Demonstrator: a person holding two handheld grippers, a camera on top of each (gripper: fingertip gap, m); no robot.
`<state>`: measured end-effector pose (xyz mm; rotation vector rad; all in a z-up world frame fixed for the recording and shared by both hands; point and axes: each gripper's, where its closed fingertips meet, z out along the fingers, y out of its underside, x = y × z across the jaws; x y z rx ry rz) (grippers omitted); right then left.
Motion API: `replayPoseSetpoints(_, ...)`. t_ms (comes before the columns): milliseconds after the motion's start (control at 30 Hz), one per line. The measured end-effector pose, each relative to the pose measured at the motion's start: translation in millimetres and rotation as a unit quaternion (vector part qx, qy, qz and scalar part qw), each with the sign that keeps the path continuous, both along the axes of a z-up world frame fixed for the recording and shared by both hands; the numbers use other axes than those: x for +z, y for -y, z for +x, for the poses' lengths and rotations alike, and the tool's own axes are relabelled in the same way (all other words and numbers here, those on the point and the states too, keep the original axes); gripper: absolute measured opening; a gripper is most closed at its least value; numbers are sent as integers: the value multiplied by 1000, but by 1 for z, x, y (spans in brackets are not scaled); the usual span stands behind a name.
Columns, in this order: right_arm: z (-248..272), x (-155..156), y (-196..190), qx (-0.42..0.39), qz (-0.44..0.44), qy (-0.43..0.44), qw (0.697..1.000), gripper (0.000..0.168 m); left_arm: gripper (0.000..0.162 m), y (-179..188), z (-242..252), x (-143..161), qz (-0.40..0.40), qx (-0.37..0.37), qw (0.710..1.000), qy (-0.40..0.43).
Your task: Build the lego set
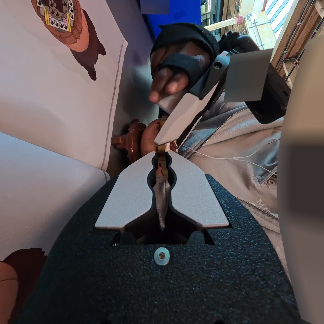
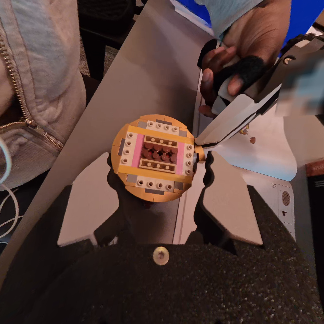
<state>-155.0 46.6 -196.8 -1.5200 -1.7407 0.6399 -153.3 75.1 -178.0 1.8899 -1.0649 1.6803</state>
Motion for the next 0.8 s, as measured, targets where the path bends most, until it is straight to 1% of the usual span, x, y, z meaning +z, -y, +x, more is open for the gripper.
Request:
replayPoseSetpoints(300, 0, -1, -1, -4, -10, -1, 1000, 97, 7, -2, 0, 0, -3, -2, 1000, 5)
replayPoseSetpoints(433, 1, -2, 0, 5, -11, 16, 1000, 96, 7, 0, -1, 0, -1, -7, 1000, 3)
replayPoseSetpoints(533, 1, -1, 0, 9, -9, 15, 1000, 94, 11, -1, 2, 2, 8, -4, 1000, 17)
replayPoseSetpoints(567, 1, -1, 0, 9, -7, 16, 1000, 94, 15, -1, 2, 4, 14, -4, 1000, 27)
replayPoseSetpoints(633, 1, -1, 0, 6, -8, 18, 1000, 94, 13, 0, 1, 3, 44, -2, 998, 44)
replayPoseSetpoints(667, 1, -1, 0, 6, -7, 18, 1000, 94, 16, 0, 1, 5, 51, -2, 997, 55)
replayPoseSetpoints(733, 1, -1, 0, 6, -8, 15, 1000, 94, 28, 0, -3, 12, 63, -2, 994, 86)
replayPoseSetpoints(800, 1, -1, -1, 5, -9, 13, 1000, 94, 46, -4, -7, 17, 110, 12, 986, 128)
